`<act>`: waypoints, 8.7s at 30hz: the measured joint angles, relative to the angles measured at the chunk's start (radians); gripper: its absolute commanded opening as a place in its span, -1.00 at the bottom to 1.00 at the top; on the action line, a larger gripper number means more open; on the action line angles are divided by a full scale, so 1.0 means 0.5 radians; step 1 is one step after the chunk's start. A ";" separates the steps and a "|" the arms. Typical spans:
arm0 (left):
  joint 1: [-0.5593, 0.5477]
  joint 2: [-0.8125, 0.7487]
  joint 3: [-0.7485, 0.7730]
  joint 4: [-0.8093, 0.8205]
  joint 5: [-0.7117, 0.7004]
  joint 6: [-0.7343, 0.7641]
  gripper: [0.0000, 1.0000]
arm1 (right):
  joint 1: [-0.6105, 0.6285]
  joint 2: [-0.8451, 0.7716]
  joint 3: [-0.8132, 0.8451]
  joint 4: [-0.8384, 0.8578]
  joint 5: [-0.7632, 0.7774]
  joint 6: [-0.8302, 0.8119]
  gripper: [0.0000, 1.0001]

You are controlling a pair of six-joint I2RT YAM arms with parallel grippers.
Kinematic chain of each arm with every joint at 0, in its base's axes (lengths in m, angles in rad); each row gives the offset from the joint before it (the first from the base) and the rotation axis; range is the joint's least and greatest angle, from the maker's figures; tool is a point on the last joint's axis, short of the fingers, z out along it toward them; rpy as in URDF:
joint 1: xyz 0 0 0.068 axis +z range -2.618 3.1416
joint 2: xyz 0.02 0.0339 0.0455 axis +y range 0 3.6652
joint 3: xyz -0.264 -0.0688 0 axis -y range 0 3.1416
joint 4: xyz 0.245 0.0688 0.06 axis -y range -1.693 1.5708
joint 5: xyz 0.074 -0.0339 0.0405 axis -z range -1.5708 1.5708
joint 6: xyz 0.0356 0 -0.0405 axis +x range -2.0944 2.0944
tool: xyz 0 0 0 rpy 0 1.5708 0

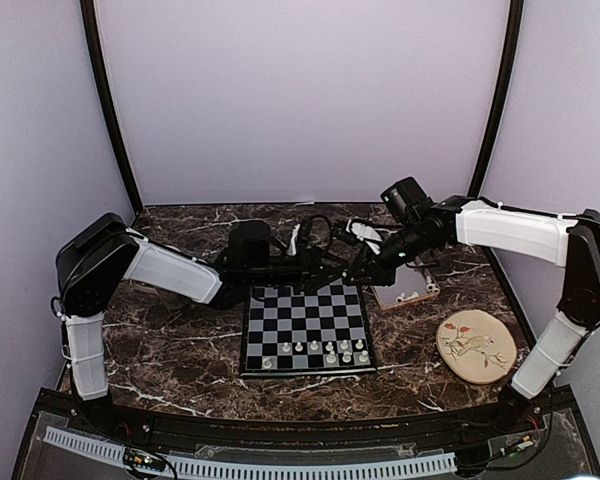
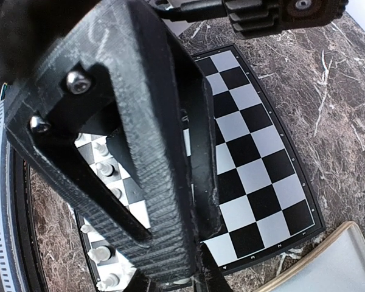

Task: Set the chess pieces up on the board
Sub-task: Pass from the right arm to the left, then place the pawn on b2, then pick up the queen from the storage box, then pass from the right arm to the left

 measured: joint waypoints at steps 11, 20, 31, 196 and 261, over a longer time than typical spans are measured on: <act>0.000 0.051 0.015 0.045 0.021 -0.031 -0.45 | 0.000 0.003 0.001 -0.001 0.007 0.002 -0.68; 0.000 0.086 0.058 -0.006 0.036 -0.028 -0.61 | -0.001 0.004 0.001 -0.018 0.034 0.008 -0.68; 0.000 0.092 0.097 -0.116 0.037 0.038 -0.89 | -0.002 0.008 0.001 -0.032 0.065 0.024 -0.67; -0.323 -0.777 -0.345 -1.427 -1.206 1.518 -0.13 | -0.581 0.847 0.566 -1.057 1.000 -1.323 -0.42; -0.053 -0.410 -0.069 -0.889 -0.630 1.039 -0.10 | -0.347 0.469 0.575 -0.587 -0.200 -0.277 -0.75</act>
